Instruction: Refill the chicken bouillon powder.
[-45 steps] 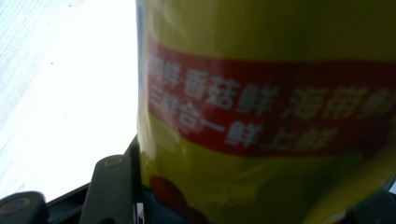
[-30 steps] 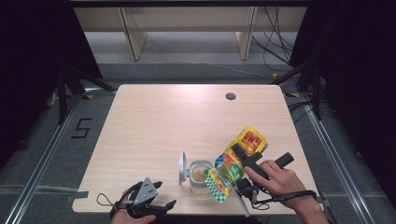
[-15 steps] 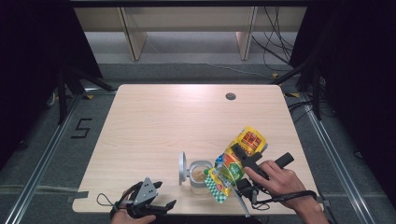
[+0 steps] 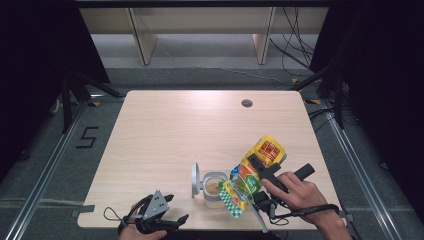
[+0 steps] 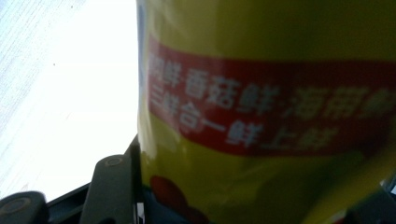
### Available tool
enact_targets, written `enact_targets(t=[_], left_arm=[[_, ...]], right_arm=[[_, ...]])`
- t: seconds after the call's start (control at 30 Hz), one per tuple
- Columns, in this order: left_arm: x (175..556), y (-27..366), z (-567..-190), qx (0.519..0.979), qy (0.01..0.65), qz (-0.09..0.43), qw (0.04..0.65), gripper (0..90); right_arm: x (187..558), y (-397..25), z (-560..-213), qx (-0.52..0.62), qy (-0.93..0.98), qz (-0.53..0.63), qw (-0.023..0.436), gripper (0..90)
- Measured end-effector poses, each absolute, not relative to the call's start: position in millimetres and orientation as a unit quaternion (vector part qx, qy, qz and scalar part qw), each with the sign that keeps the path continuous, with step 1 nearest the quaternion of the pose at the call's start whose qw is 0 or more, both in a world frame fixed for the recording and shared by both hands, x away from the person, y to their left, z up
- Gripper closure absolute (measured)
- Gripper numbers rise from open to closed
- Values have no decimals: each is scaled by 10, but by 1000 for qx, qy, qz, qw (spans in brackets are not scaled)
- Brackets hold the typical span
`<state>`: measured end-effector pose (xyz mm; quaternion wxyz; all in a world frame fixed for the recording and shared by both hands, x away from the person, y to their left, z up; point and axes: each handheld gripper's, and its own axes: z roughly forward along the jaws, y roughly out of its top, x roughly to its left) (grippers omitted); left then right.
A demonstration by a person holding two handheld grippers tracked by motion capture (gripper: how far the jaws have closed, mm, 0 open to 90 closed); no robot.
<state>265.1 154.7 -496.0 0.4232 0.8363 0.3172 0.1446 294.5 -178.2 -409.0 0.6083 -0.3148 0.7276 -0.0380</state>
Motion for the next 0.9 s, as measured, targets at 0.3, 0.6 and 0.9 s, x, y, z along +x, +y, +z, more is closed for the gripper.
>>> enact_targets(t=[0.3, 0.6, 0.9], left_arm=[[2651, 1547, -4961, 837, 317, 144, 423, 211], [2653, 1549, -4960, 838, 317, 143, 421, 211], [2655, 1549, -4960, 838, 318, 145, 420, 211]], right_arm=[[2946, -1789, -4092, -312, 731, -38, 606, 444], [2942, -1793, -4091, -314, 729, -38, 607, 444], [2949, -1786, -4054, -323, 722, -37, 611, 445]])
